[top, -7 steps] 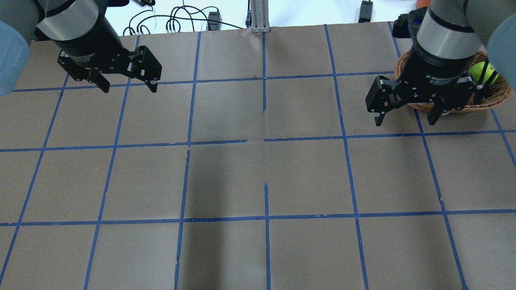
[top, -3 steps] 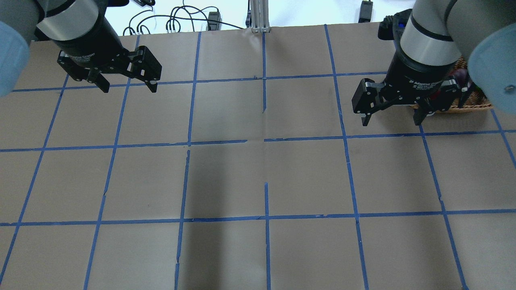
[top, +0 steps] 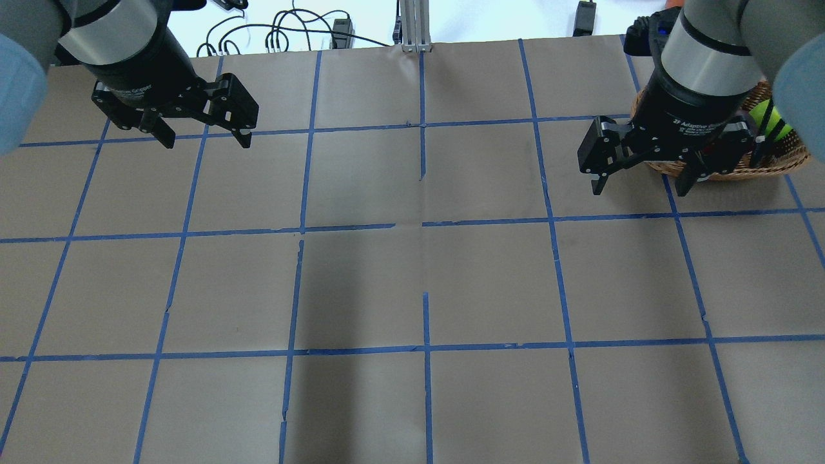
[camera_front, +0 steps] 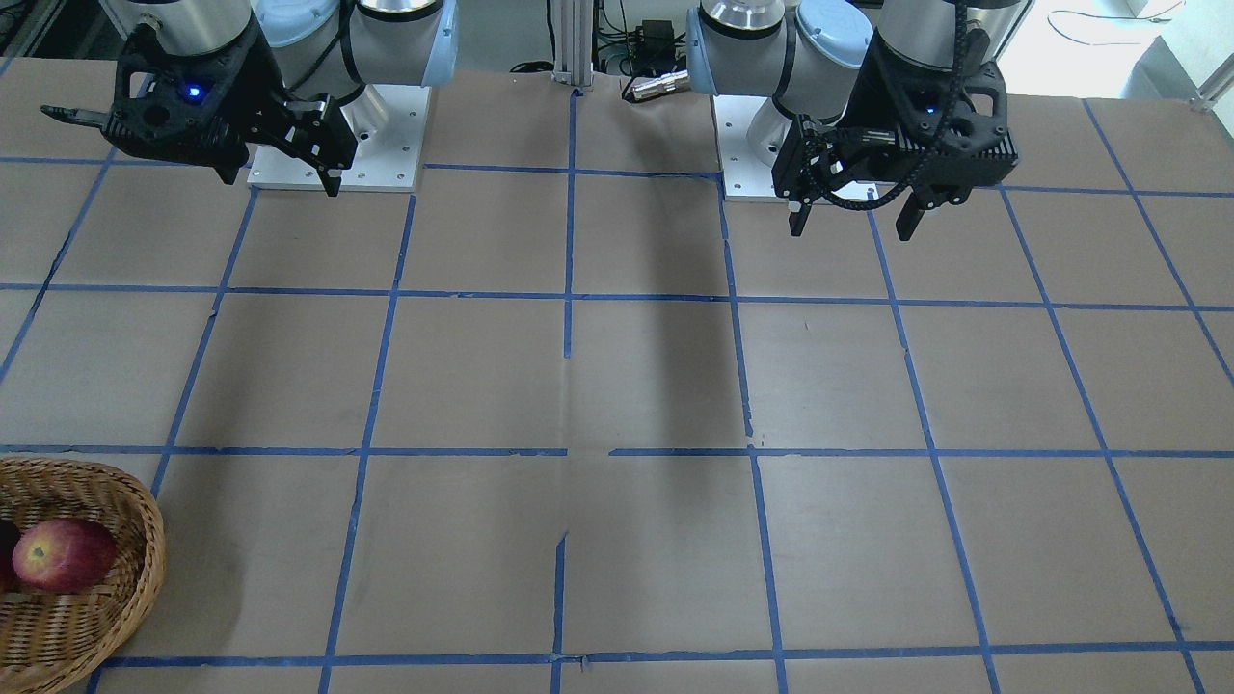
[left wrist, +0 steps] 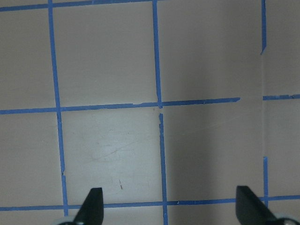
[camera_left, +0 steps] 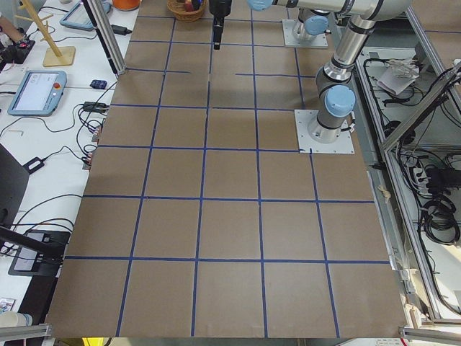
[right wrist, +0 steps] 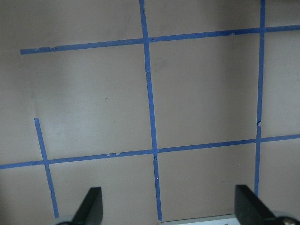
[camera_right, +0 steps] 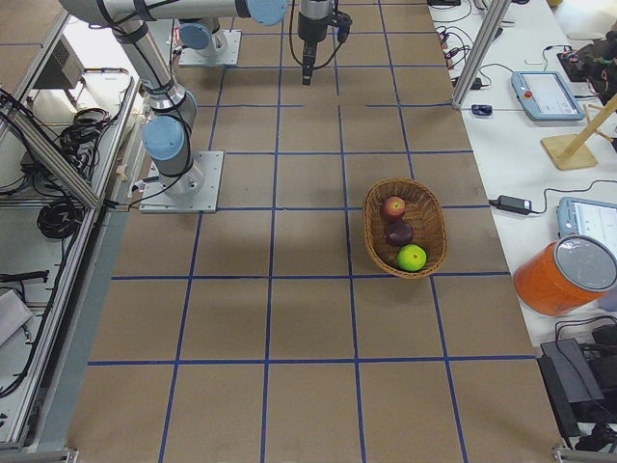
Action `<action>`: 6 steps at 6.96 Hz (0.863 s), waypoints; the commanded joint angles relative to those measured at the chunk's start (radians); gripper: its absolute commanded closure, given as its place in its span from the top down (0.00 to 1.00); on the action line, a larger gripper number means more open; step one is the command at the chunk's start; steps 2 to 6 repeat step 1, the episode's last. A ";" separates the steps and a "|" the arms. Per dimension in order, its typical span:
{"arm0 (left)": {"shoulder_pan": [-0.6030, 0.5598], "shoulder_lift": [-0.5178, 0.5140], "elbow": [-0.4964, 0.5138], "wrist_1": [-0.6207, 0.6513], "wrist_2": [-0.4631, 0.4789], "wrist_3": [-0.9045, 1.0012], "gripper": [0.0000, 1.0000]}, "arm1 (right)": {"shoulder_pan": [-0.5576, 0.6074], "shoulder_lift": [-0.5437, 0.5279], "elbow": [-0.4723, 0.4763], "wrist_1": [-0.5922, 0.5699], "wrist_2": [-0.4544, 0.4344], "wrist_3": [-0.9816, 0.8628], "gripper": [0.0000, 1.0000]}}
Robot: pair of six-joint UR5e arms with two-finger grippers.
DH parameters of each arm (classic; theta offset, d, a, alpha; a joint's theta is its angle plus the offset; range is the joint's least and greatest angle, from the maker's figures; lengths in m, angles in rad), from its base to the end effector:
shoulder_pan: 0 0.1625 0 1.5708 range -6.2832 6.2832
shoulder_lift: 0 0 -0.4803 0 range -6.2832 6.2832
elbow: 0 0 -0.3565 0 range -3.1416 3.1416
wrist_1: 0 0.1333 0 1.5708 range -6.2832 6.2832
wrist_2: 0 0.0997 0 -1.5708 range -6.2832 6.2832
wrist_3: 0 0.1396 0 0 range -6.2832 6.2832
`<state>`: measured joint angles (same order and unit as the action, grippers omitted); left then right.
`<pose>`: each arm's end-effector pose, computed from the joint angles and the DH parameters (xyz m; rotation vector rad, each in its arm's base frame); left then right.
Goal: Put all apples into basket
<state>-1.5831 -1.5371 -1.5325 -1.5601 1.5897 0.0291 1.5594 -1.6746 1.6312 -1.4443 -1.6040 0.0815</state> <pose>-0.1362 -0.4486 0.5373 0.0633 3.1187 -0.1288 0.1242 -0.3956 0.5084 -0.1419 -3.0997 -0.1271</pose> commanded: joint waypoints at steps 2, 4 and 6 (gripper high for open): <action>0.000 0.000 0.000 0.000 0.001 0.000 1.00 | 0.001 0.000 0.004 -0.005 0.009 -0.002 1.00; 0.000 0.000 0.000 0.000 0.001 0.000 1.00 | 0.001 0.000 0.004 -0.005 0.009 -0.002 1.00; 0.000 0.000 0.000 0.000 0.001 0.000 1.00 | 0.001 0.000 0.004 -0.005 0.009 -0.002 1.00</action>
